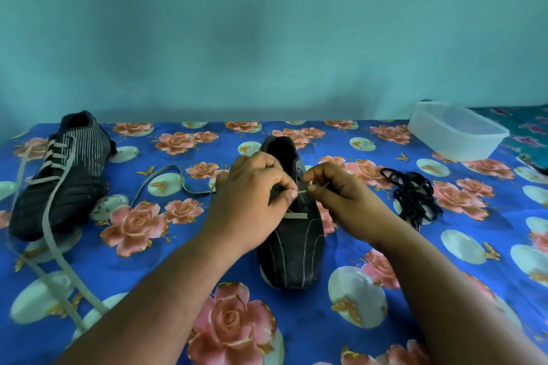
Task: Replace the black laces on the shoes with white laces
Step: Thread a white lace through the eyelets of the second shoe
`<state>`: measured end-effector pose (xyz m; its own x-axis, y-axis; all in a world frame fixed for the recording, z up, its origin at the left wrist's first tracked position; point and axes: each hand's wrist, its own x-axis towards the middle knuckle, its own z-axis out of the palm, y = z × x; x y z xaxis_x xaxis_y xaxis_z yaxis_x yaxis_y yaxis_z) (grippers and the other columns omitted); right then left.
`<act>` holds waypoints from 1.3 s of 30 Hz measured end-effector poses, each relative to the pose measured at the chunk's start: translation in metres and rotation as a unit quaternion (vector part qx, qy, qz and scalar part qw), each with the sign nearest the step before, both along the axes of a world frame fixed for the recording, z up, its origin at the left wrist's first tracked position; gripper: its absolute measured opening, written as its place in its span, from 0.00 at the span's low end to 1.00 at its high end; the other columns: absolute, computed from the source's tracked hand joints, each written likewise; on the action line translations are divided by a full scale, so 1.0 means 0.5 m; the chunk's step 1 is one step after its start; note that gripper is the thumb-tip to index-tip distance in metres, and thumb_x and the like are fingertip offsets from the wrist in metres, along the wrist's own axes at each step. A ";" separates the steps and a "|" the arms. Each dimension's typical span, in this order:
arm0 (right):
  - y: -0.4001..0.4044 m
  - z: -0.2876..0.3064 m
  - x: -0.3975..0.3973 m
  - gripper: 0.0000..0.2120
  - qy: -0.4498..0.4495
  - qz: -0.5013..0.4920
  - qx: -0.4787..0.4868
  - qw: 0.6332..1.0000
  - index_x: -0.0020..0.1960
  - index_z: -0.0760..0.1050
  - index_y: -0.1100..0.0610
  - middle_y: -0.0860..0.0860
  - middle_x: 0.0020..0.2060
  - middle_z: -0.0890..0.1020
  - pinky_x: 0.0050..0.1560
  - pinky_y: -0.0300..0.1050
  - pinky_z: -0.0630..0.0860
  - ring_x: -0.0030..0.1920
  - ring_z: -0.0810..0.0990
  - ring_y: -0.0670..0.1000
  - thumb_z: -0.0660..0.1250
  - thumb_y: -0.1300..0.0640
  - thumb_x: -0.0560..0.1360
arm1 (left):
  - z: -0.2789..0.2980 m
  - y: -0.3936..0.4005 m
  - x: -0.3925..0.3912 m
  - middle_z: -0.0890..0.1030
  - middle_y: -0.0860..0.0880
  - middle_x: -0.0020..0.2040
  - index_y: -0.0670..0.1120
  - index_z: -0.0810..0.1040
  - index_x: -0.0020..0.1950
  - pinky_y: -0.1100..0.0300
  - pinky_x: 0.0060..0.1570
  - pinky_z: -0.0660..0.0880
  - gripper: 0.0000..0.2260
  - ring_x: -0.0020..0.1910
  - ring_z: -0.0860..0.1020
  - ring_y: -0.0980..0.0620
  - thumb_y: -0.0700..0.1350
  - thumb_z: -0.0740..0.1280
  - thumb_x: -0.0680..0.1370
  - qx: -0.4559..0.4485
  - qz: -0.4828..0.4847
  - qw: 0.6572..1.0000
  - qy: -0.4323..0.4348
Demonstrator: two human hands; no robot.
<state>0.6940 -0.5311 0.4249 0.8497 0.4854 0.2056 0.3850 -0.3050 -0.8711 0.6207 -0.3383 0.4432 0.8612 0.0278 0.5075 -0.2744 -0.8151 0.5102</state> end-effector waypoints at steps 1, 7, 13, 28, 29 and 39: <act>0.004 -0.002 -0.003 0.06 0.009 0.000 -0.012 1.000 0.56 0.76 0.47 0.43 0.37 0.75 0.37 0.42 0.71 0.35 0.72 0.45 0.69 0.56 0.81 | -0.001 -0.001 -0.001 0.73 0.61 0.52 0.58 0.83 0.46 0.48 0.59 0.66 0.01 0.58 0.71 0.55 0.52 0.73 0.77 0.013 0.005 1.000 0.007; 0.021 -0.001 -0.018 0.17 0.028 -0.040 -0.044 0.998 0.56 0.72 0.51 0.48 0.39 0.71 0.32 0.39 0.75 0.34 0.71 0.44 0.76 0.49 0.74 | 0.001 -0.010 -0.007 0.70 0.62 0.53 0.58 0.83 0.46 0.49 0.57 0.63 0.01 0.61 0.67 0.56 0.53 0.71 0.77 0.053 0.053 0.997 0.034; 0.021 0.008 -0.027 0.20 -0.006 -0.053 -0.070 0.996 0.55 0.72 0.50 0.49 0.41 0.73 0.30 0.39 0.75 0.32 0.71 0.43 0.78 0.45 0.71 | 0.002 -0.010 -0.006 0.72 0.61 0.57 0.59 0.84 0.47 0.51 0.56 0.60 0.03 0.64 0.66 0.54 0.53 0.70 0.78 0.072 0.086 0.992 0.051; 0.010 0.016 -0.030 0.10 -0.054 -0.072 -0.106 0.990 0.48 0.72 0.49 0.51 0.41 0.81 0.35 0.45 0.72 0.30 0.72 0.44 0.72 0.47 0.74 | -0.011 -0.015 0.004 0.72 0.62 0.55 0.58 0.84 0.47 0.45 0.61 0.65 0.03 0.63 0.66 0.54 0.55 0.72 0.77 0.083 0.056 0.991 0.083; 0.008 0.017 -0.030 0.11 -0.047 -0.069 -0.101 0.991 0.48 0.73 0.49 0.51 0.41 0.82 0.37 0.45 0.73 0.31 0.73 0.44 0.72 0.47 0.75 | -0.011 -0.015 0.005 0.71 0.62 0.55 0.58 0.84 0.47 0.45 0.62 0.64 0.03 0.63 0.65 0.55 0.55 0.72 0.77 0.070 0.052 0.992 0.088; -0.033 0.035 -0.013 0.04 0.083 0.006 -0.027 0.996 0.51 0.85 0.55 0.53 0.45 0.86 0.40 0.50 0.85 0.41 0.85 0.50 0.75 0.61 0.76 | -0.020 -0.034 0.009 0.71 0.61 0.54 0.55 0.84 0.44 0.63 0.52 0.51 0.03 0.63 0.65 0.53 0.52 0.73 0.77 0.009 0.060 0.992 0.111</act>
<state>0.6875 -0.5477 0.4422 0.8642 0.5019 0.0365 0.2412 -0.3495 -0.9054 0.6250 -0.3550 0.4330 0.9427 0.1300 0.3072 -0.0572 -0.8443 0.5328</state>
